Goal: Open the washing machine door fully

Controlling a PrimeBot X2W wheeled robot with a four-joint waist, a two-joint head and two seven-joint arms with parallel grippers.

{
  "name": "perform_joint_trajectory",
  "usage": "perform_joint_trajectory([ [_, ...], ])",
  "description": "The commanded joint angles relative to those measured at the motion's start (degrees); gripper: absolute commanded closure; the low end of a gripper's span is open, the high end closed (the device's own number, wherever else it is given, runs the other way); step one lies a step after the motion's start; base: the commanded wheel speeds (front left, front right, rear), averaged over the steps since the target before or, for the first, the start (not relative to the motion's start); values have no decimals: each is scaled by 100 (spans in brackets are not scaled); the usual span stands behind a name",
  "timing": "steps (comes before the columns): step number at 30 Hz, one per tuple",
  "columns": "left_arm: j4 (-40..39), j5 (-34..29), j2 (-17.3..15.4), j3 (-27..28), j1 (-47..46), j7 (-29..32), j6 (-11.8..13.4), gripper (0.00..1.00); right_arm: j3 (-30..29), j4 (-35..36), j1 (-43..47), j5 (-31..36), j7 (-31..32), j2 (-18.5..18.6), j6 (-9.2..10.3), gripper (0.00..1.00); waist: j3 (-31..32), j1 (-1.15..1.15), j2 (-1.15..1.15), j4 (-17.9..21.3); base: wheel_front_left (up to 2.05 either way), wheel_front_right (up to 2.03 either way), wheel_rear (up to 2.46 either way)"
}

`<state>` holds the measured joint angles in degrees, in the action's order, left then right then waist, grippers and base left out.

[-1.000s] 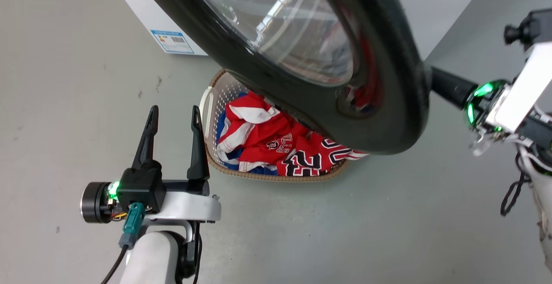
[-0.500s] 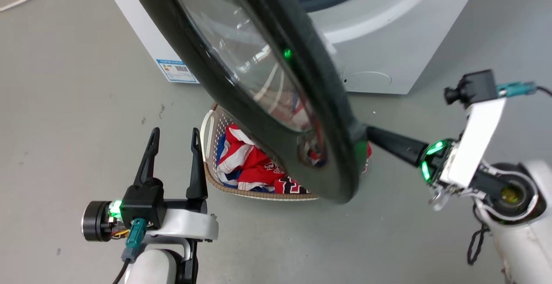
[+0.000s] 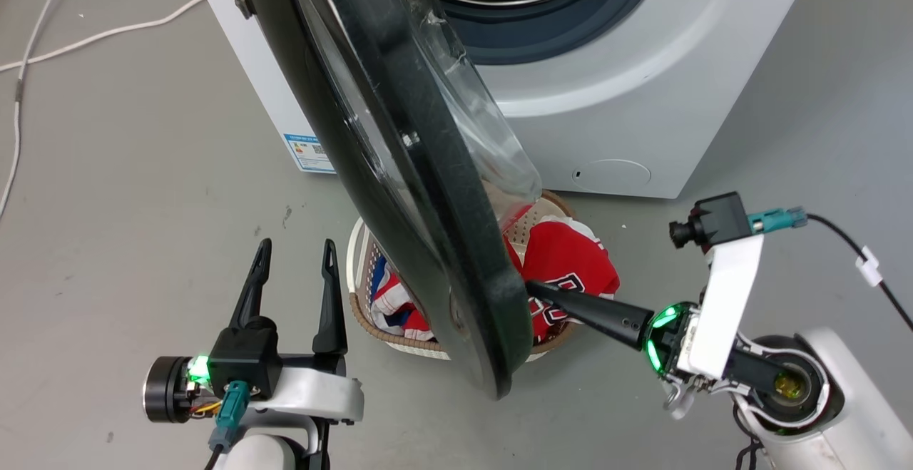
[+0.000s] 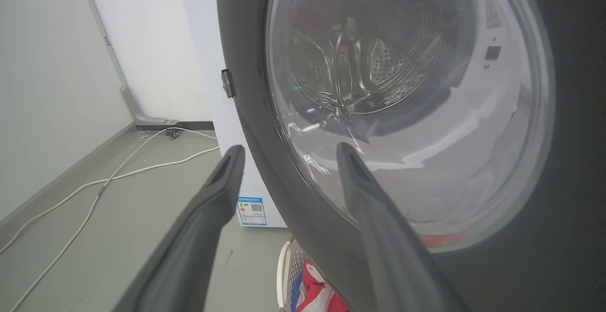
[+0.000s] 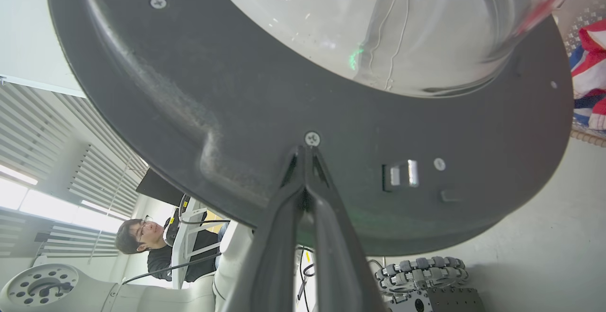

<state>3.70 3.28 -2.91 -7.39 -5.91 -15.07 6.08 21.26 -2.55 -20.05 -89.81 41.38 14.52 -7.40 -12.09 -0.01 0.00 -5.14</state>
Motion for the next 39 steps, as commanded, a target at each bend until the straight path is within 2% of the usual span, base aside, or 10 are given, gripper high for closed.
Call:
perform_joint_trajectory([
  [1, 6, 19, 5, -9, 90, -16, 1, 0, 71, 33, 110, -26, 2, -59, -16, 100, 47, 1, 0, -23, 0, 0, 0],
  [15, 10, -8, 5, 31, 229, -16, 4, 0, 349, -27, 474, -36, -80, -428, -16, 100, 207, 1, 0, -68, 0, 0, 0],
  [21, 56, -17, 4, 48, 331, -16, -5, 0, 243, -45, 668, -33, -260, -488, -15, 100, 361, 1, 0, -50, 0, 0, 0],
  [25, 86, -11, 5, 58, 423, -16, -25, 0, -81, 25, 921, -15, -680, -483, -15, 100, 546, 1, 0, -52, 0, 0, 0],
  [26, 95, -11, 5, 58, 458, -16, -31, 0, -187, 51, 1008, -64, -800, -506, -15, 93, 598, 1, 0, -56, 0, 0, 0],
  [27, 100, -11, 4, 63, 487, -16, -32, 0, -302, 92, 1088, -98, -919, -522, -15, 74, 650, 1, 0, -60, 0, 0, 0],
  [30, 105, -20, 5, 85, 571, -16, -37, 0, -697, 242, 1382, -195, -1322, -578, -16, 56, 814, 1, 0, -72, 0, 0, 0],
  [31, 110, -25, 4, 96, 608, -16, -34, 0, -831, 298, 1486, -206, -1464, -603, -16, 20, 871, 1, 0, -70, 0, 0, 0],
  [32, 109, -27, 4, 109, 641, -16, -31, 0, -952, 360, 1585, -220, -1593, -633, -16, 0, 918, 1, 0, -65, 0, 0, 0],
  [39, 76, -47, 5, 164, 870, -16, -33, 0, -1839, 761, 2122, 230, -2930, -801, -16, 0, 1159, 1, 0, 4, 0, 0, 0],
])
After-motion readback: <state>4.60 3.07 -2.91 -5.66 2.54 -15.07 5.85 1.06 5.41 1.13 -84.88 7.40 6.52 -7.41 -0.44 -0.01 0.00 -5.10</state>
